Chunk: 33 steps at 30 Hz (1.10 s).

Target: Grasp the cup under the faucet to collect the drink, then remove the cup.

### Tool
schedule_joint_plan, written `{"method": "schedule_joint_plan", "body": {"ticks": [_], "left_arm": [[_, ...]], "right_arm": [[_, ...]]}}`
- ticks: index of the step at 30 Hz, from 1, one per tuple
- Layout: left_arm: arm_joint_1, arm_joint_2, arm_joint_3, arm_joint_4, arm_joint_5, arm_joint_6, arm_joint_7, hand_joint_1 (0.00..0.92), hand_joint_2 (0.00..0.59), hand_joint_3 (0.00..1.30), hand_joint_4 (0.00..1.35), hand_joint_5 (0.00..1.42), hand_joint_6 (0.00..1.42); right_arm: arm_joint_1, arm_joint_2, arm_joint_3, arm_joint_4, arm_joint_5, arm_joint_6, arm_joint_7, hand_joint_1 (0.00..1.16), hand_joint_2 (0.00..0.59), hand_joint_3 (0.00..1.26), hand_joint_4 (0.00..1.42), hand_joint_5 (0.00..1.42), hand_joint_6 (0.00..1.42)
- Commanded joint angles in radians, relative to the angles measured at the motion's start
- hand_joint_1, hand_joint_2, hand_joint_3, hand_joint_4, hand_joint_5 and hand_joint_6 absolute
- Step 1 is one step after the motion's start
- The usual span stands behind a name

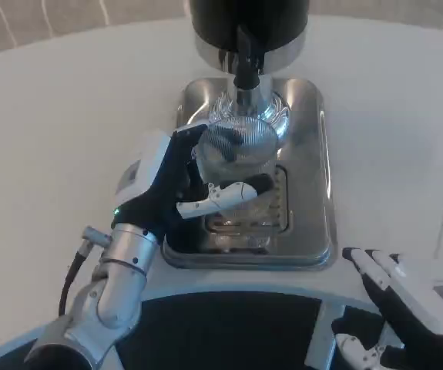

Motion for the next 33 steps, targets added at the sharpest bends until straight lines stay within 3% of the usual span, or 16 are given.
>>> {"method": "schedule_joint_plan", "body": {"ticks": [1,5,9,15,22,24,33], "left_arm": [[-0.011,0.007,-0.005,0.003,-0.002,-0.028,0.024,0.306,0.042,0.67,0.56,0.98,1.25],[-0.01,0.015,-0.01,0.002,0.007,-0.024,0.031,0.249,0.045,0.44,0.33,0.72,1.02],[-0.009,0.023,-0.016,0.002,0.009,-0.023,0.037,0.236,0.048,0.37,0.27,0.61,0.9],[-0.009,0.035,-0.031,-0.006,0.017,-0.026,0.046,0.212,0.038,0.3,0.16,0.42,0.56],[-0.006,0.049,-0.04,-0.014,0.013,-0.054,0.039,0.174,0.025,0.21,0.06,0.3,0.39],[-0.005,0.054,-0.039,-0.019,0.011,-0.065,0.033,0.16,0.02,0.13,0.01,0.25,0.34],[0.001,0.071,-0.033,-0.038,-0.006,-0.081,-0.008,0.137,0.022,0.02,0.0,0.15,0.24]], "right_arm": [[-0.007,0.001,0.0,0.016,0.012,0.01,0.008,0.15,0.507,0.0,0.0,0.0,0.0],[-0.019,0.0,0.004,0.025,0.011,0.015,0.006,0.15,0.501,0.0,0.0,0.0,0.0],[-0.024,-0.001,0.007,0.031,0.01,0.016,0.006,0.14,0.501,0.0,0.0,0.0,0.0],[-0.033,-0.003,0.008,0.04,0.009,0.016,0.002,0.12,0.482,0.0,0.0,0.0,0.0],[-0.035,-0.003,0.009,0.04,0.007,0.016,0.003,0.12,0.481,0.0,0.0,0.0,0.0],[-0.035,-0.003,0.01,0.04,0.007,0.016,0.003,0.13,0.48,0.0,0.0,0.0,0.0],[-0.042,-0.002,0.015,0.043,0.006,0.016,0.003,0.14,0.479,0.0,0.0,0.0,0.0]]}}
